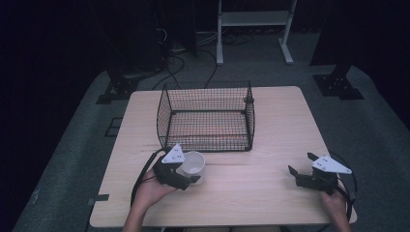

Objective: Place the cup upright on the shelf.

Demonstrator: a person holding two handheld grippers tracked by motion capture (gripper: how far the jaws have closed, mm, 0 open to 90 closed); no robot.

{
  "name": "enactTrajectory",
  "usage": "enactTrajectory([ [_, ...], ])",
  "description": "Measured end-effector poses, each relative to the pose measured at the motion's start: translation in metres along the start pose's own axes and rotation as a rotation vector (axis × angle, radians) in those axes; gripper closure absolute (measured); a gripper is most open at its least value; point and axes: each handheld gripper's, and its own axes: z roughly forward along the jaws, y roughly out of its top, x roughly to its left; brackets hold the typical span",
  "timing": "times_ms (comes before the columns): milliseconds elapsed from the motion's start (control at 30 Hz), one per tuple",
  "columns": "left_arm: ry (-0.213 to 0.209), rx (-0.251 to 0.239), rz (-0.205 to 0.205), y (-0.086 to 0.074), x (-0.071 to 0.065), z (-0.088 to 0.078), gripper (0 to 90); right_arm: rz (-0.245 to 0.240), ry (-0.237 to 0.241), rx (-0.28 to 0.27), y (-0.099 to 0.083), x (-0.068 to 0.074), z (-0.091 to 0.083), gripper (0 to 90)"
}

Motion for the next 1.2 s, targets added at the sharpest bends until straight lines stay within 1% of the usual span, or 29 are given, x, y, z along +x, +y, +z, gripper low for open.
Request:
enactTrajectory([
  [100,-0.007,0.0,0.01,0.005,0.0,0.0,21.5,0.001,0.001,-0.003,0.0,0.0,0.0,13.1],
  [267,-0.015,0.001,0.014,0.011,-0.002,0.001,21.6,0.005,0.002,-0.003,0.0,-0.001,0.0,13.1],
  [433,-0.027,-0.007,0.025,0.019,-0.002,-0.001,21.6,0.006,0.001,-0.002,0.0,-0.001,0.0,13.1],
  [500,-0.025,-0.006,0.034,0.022,-0.001,-0.002,21.6,0.006,0.001,-0.002,0.0,-0.001,0.0,13.1],
  [567,-0.039,-0.013,0.038,0.026,0.0,-0.004,21.6,0.007,0.002,-0.002,0.0,-0.001,0.0,13.1],
  [633,-0.04,-0.019,0.045,0.029,0.001,-0.005,21.6,0.007,0.003,-0.002,0.0,-0.001,0.0,13.1],
  [800,-0.047,-0.007,0.065,0.039,0.003,-0.005,21.6,0.009,0.003,-0.003,0.0,-0.001,0.0,13.1],
  [1200,-0.067,-0.008,0.089,0.058,0.008,-0.01,21.6,0.011,0.002,-0.003,0.0,-0.002,0.0,13.1],
])
